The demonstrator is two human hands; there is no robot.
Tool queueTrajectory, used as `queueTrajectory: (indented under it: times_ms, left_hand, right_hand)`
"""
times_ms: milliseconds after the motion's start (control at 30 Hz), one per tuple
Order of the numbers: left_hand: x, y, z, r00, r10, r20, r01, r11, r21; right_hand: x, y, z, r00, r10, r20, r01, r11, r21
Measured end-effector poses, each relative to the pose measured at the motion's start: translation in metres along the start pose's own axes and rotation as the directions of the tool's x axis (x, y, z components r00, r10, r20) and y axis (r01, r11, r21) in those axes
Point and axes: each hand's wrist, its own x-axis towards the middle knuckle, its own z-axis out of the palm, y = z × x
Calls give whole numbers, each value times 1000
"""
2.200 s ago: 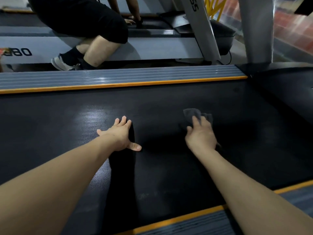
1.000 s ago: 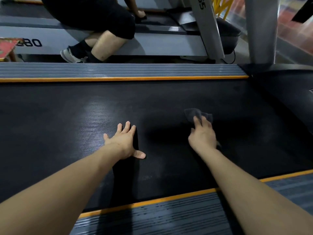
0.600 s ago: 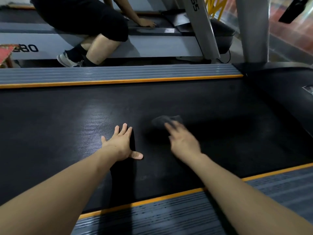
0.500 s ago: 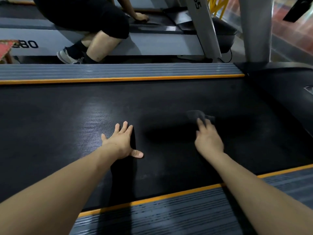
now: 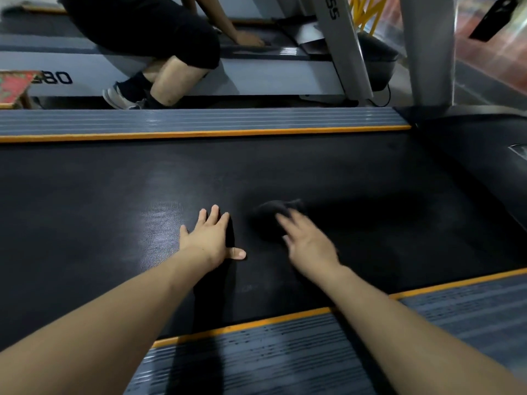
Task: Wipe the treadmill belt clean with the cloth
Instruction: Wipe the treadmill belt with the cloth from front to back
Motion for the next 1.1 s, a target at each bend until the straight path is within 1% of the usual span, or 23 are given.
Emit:
queueTrajectory:
  times_ms: [33, 100, 133, 200, 233, 267, 333, 400, 467, 500, 533, 567, 633, 700, 733, 800, 833, 900, 933, 1000, 1067, 1100]
  left_hand:
    - [-4, 1, 1, 1000, 11, -23, -11, 1000, 1]
    - [-14, 2, 1, 996, 36, -87, -36, 999, 8]
    - [-21, 2, 1, 991, 47, -124, -46, 999, 11]
    - [-32, -3, 1, 985, 58, -164, -58, 998, 4]
    - [-38, -6, 3, 986, 64, -152, -65, 998, 4]
    - [-44, -9, 5, 988, 75, -132, -74, 997, 13]
    - [-55, -13, 11, 990, 87, -113, -84, 996, 28]
    - [-65, -15, 16, 988, 93, -124, -90, 996, 22]
    - [-73, -16, 20, 983, 100, -154, -101, 995, 1]
    - [-76, -17, 23, 978, 115, -173, -117, 993, 0]
    - [-78, -18, 26, 971, 137, -196, -137, 990, 16]
    - [-80, -19, 29, 963, 160, -218, -155, 987, 38]
    - [-82, -18, 36, 951, 184, -250, -178, 983, 47]
    - [-84, -13, 43, 948, 160, -275, -161, 987, 19]
    - [-85, -10, 47, 947, 143, -287, -147, 989, 5]
    - [-89, -5, 53, 939, 119, -324, -128, 992, -5]
    - [-90, -4, 56, 930, 117, -348, -124, 992, 3]
    - [-91, -4, 55, 910, 129, -394, -126, 991, 33]
    - [-93, -3, 53, 902, 140, -409, -133, 990, 46]
    - [-99, -4, 51, 893, 150, -424, -141, 989, 53]
    - [-107, -6, 52, 892, 158, -422, -147, 987, 59]
    - [-112, -7, 53, 891, 158, -426, -149, 987, 55]
  right_hand:
    - [-5, 22, -8, 993, 116, -21, -117, 993, -15]
    - [-18, 48, -24, 942, 335, -35, -336, 942, -14]
    - [-21, 50, -29, 912, 408, -35, -409, 913, -18]
    - [-17, 32, -28, 884, 465, -56, -467, 884, -20]
    - [-15, 14, -23, 883, 465, -58, -467, 884, -8]
    - [-13, -8, -15, 899, 434, -54, -434, 901, 10]
    - [-16, -58, 3, 960, 277, -37, -275, 960, 59]
    - [-24, -92, 13, 995, 100, 1, -99, 985, 141]
    - [-27, -92, 9, 1000, -8, 30, 1, 974, 228]
    - [-28, -80, 4, 999, -28, 28, 20, 972, 236]
    - [-29, -63, -3, 1000, -12, 21, 7, 973, 229]
    - [-30, -42, -9, 999, 37, 10, -38, 977, 209]
    - [-33, 4, -25, 976, 218, -15, -212, 962, 172]
    - [-42, 38, -42, 924, 381, -32, -373, 916, 150]
    - [-45, 45, -47, 901, 434, -24, -428, 895, 126]
    - [-47, 39, -47, 881, 473, -25, -469, 879, 87]
    - [-47, 27, -42, 881, 472, -45, -467, 880, 89]
    - [-46, -8, -28, 905, 421, -56, -411, 902, 136]
    - [-47, -30, -19, 929, 369, -42, -357, 918, 173]
    - [-56, -80, -6, 977, 212, -5, -204, 949, 242]
    - [-67, -113, -7, 998, 56, 23, -61, 954, 293]
    - [-67, -113, -8, 1000, 15, 27, -23, 948, 318]
